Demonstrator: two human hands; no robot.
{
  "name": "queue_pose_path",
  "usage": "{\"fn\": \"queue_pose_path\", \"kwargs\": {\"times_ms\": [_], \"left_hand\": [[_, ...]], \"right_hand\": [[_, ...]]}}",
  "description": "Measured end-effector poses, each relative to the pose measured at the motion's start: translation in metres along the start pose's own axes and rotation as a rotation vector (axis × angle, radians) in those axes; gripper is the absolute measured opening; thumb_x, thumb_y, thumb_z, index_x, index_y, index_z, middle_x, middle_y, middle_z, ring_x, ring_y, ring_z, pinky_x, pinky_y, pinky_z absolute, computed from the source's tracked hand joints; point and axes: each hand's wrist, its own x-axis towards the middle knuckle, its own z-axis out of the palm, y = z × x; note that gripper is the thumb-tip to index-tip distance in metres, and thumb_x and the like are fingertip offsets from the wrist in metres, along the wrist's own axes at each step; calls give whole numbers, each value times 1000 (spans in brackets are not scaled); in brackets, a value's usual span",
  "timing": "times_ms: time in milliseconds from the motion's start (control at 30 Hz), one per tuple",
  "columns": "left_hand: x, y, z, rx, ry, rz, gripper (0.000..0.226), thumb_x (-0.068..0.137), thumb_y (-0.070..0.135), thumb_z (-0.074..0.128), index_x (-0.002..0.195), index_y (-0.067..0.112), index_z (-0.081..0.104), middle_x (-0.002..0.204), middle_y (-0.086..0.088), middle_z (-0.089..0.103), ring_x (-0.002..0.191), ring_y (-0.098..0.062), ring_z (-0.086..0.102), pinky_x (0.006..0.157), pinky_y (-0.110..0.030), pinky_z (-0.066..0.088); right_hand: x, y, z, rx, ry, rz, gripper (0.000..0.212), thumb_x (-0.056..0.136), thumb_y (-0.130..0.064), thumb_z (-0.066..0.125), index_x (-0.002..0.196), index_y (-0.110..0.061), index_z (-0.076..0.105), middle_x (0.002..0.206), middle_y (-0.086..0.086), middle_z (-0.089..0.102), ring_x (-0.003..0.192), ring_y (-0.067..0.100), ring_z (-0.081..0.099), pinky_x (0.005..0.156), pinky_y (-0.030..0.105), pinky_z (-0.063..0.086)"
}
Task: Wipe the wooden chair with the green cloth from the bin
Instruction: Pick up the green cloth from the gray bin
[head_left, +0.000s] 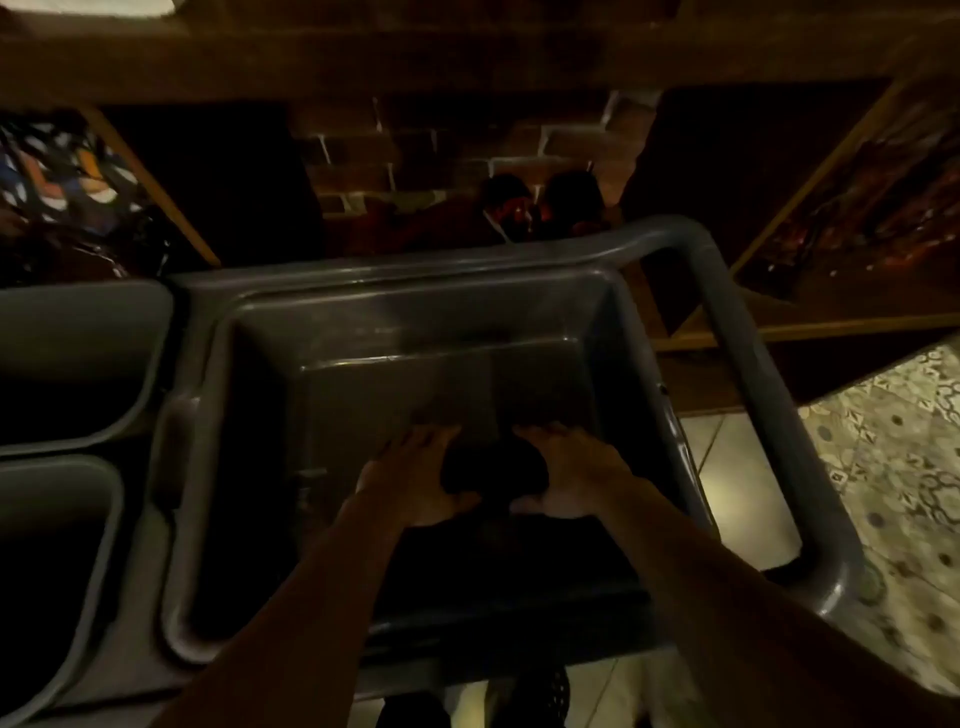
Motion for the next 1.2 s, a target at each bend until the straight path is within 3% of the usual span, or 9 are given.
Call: {"fn": "queue_pose_path", "kwargs": {"times_ms": [133, 233, 367, 533, 767, 1033, 1200], "left_hand": [[13, 1, 28, 18, -80, 99, 101, 81, 42, 74, 157, 35, 8, 166, -1, 11, 150, -27, 15, 119, -45, 20], [18, 5, 44, 29, -44, 117, 94, 84, 35, 72, 157, 34, 13, 163, 0, 22, 147, -26, 21, 114, -46, 32], [22, 9, 45, 86, 165, 117, 64, 85, 31, 63, 144, 33, 39, 137, 1, 52, 127, -24, 45, 87, -37, 47], [20, 11, 30, 55, 175, 107, 47, 86, 26, 62, 131, 30, 48, 125, 2, 59, 116, -24, 54, 83, -37, 49], [8, 20, -33, 74, 268, 117, 46, 86, 26, 63, 128, 33, 48, 128, 3, 60, 115, -28, 58, 85, -39, 46], [-26, 39, -138, 105, 516, 205, 41, 86, 36, 67, 123, 35, 49, 127, 3, 59, 112, -27, 60, 88, -40, 49], [-54, 57, -206, 184, 658, 271, 37, 88, 37, 66, 119, 34, 46, 120, 5, 59, 111, -22, 55, 86, -37, 45]], "right_hand": [[14, 5, 26, -1, -40, -15, 103, 76, -53, 77, 157, -36, 15, 158, 7, 31, 139, 38, 37, 109, 52, 42], [24, 6, 39, -19, 42, -6, 97, 81, -35, 77, 156, -38, 16, 153, 8, 34, 133, 40, 43, 101, 52, 48], [32, 0, 43, -55, 165, -23, 60, 90, -23, 66, 144, -29, 41, 138, 12, 45, 122, 41, 50, 94, 48, 51], [26, -5, 32, 20, 215, -27, 35, 93, -21, 59, 128, -21, 54, 126, 11, 54, 110, 39, 59, 87, 44, 52], [5, -22, -21, 27, 335, -45, 54, 81, -20, 78, 129, -24, 53, 129, 7, 53, 115, 34, 58, 92, 43, 52], [-37, -57, -120, -24, 528, -91, 56, 86, -18, 73, 135, -26, 48, 138, 10, 49, 117, 37, 57, 90, 49, 53], [-80, -80, -183, -75, 704, -124, 52, 84, -13, 72, 129, -25, 49, 128, 8, 49, 111, 34, 58, 79, 41, 50]]}}
